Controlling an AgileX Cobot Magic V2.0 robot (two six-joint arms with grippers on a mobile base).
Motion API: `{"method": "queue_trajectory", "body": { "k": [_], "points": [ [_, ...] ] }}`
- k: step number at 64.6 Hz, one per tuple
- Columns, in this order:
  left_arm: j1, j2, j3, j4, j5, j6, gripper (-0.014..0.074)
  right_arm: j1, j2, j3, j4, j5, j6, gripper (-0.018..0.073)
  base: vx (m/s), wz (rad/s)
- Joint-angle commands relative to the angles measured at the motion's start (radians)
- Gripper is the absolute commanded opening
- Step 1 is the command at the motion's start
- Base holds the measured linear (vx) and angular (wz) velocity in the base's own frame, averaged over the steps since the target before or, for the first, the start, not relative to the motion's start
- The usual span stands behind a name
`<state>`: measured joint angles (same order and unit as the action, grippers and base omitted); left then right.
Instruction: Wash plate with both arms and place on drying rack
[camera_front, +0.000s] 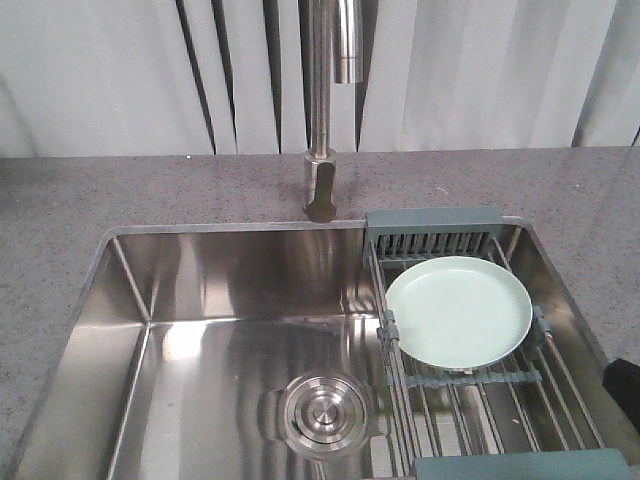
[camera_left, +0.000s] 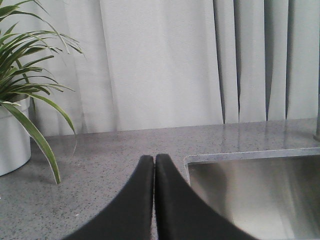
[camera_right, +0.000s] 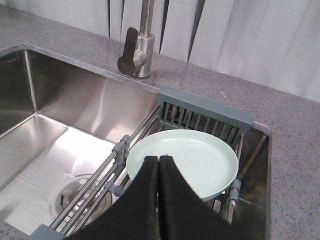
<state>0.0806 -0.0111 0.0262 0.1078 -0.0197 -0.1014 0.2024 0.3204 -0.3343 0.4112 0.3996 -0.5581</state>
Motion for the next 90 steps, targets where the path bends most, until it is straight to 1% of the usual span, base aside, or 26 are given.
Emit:
{"method": "queue_trajectory", "body": {
  "k": [1,4,8,14,19,21,25,32,37,43,46,50,57,73,82,90],
  "points": [
    [0.002,-0.016,0.016,-0.009,-0.074,-0.01,-0.0006,0.0,-0.003,0.048,0.005,-0.111,-0.008,-0.0005,0.0,0.0],
    [0.002,-0.016,0.016,-0.009,-0.074,-0.01,-0.0006,0.0,-0.013,0.101,0.006,-0.154,0.012,-0.0005,0.0,0.0],
    [0.002,-0.016,0.016,-0.009,-0.074,-0.01,-0.0006,0.0,-0.035,0.192,0.008,-0.223,0.076,-0.0005,0.0,0.0],
    [0.002,-0.016,0.016,-0.009,-0.074,-0.01,-0.0006,-0.001,-0.071,0.305,-0.009,-0.328,0.194,-0.0005,0.0,0.0],
    [0.002,-0.016,0.016,-0.009,-0.074,-0.01,-0.0006,-0.003,-0.104,0.373,-0.042,-0.378,0.302,-0.0005,0.0,0.0],
    [0.002,-0.016,0.016,-0.009,-0.074,-0.01,-0.0006,-0.006,-0.12,0.383,-0.063,-0.386,0.34,-0.0005,0.0,0.0],
    [0.002,-0.016,0.016,-0.009,-0.074,-0.01,-0.0006,-0.026,-0.144,0.38,-0.123,-0.358,0.379,-0.0005,0.0,0.0],
    [0.002,-0.016,0.016,-0.009,-0.074,-0.01,-0.0006,-0.089,-0.192,0.381,-0.213,-0.357,0.485,-0.0005,0.0,0.0],
    [0.002,-0.016,0.016,-0.009,-0.074,-0.01,-0.0006,-0.127,-0.245,0.382,-0.26,-0.357,0.538,-0.0005,0.0,0.0],
    [0.002,-0.016,0.016,-0.009,-0.074,-0.01,-0.0006,-0.176,-0.324,0.382,-0.308,-0.353,0.558,-0.0005,0.0,0.0],
    [0.002,-0.015,0.016,-0.009,-0.074,-0.01,-0.0006,-0.201,-0.349,0.382,-0.314,-0.359,0.558,-0.0005,0.0,0.0],
    [0.002,-0.016,0.016,-0.009,-0.074,-0.01,-0.0006,-0.213,-0.344,0.382,-0.313,-0.377,0.558,-0.0005,0.0,0.0],
    [0.002,-0.016,0.016,-0.009,-0.074,-0.01,-0.0006,-0.21,-0.344,0.382,-0.309,-0.393,0.567,-0.0005,0.0,0.0],
    [0.002,-0.016,0.016,-0.009,-0.074,-0.01,-0.0006,-0.21,-0.344,0.382,-0.31,-0.524,0.531,-0.0005,0.0,0.0],
    [0.002,-0.016,0.016,-0.009,-0.074,-0.01,-0.0006,-0.21,-0.344,0.382,-0.365,-0.591,0.531,-0.0005,0.0,0.0],
    [0.002,-0.016,0.016,-0.009,-0.074,-0.01,-0.0006,-0.21,-0.344,0.382,-0.398,-0.619,0.532,-0.0005,0.0,0.0]
  ]
}}
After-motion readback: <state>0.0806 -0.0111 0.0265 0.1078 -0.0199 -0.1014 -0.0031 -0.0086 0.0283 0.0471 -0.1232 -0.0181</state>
